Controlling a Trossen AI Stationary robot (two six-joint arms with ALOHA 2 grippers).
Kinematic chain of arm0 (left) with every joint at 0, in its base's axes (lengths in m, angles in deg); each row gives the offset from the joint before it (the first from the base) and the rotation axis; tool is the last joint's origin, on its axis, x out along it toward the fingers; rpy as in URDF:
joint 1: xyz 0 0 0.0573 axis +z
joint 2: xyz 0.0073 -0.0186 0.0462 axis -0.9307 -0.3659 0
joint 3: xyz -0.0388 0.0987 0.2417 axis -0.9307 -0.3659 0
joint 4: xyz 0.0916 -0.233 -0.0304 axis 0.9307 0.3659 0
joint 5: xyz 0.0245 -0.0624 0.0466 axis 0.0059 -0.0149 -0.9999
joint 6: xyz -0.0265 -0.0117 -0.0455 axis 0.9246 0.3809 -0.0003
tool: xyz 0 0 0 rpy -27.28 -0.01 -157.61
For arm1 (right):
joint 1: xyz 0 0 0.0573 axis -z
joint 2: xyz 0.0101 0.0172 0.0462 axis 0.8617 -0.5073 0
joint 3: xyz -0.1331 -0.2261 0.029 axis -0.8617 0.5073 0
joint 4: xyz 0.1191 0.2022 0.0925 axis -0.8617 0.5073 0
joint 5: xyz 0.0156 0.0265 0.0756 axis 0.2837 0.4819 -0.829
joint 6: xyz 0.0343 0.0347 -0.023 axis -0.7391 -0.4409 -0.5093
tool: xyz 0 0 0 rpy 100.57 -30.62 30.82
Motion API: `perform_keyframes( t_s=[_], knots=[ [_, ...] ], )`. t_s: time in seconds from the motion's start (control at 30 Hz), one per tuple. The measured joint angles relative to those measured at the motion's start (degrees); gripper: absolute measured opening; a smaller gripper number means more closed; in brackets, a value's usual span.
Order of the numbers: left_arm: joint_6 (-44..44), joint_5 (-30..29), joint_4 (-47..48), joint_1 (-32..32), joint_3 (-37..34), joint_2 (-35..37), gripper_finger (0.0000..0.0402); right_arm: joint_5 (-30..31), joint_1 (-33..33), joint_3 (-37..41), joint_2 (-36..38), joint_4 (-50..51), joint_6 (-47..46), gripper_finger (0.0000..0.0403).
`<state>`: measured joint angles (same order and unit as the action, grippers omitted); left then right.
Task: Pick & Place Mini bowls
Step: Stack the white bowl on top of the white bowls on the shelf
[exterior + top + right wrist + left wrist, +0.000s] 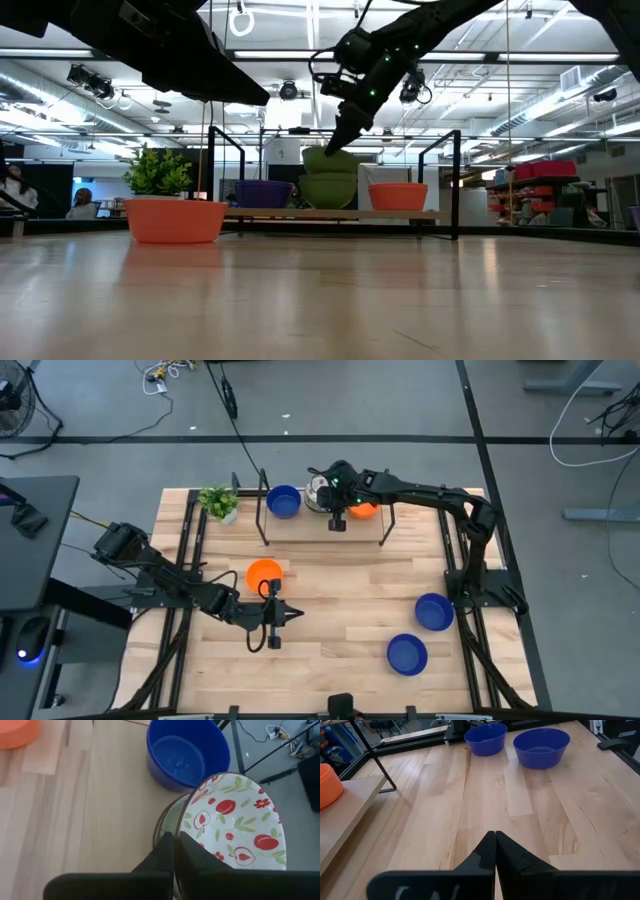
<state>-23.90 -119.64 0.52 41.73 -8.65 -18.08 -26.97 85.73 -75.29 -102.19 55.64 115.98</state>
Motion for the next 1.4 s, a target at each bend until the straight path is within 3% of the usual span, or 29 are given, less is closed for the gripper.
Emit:
perform_keyframes(
  t_s=[0.73, 1.4],
  knots=[
    [0.0, 0.3, 0.0, 0.0, 0.0, 0.0, 0.0005, 0.4, 0.1, 0.0, -2.6, -1.2, -0.5, 0.0011],
    [0.0, 0.2, 0.1, 0.0, 0.0, 0.0, 0.0005, 2.0, 0.0, 0.0, -2.1, -0.8, -2.0, 0.0111]
  ],
)
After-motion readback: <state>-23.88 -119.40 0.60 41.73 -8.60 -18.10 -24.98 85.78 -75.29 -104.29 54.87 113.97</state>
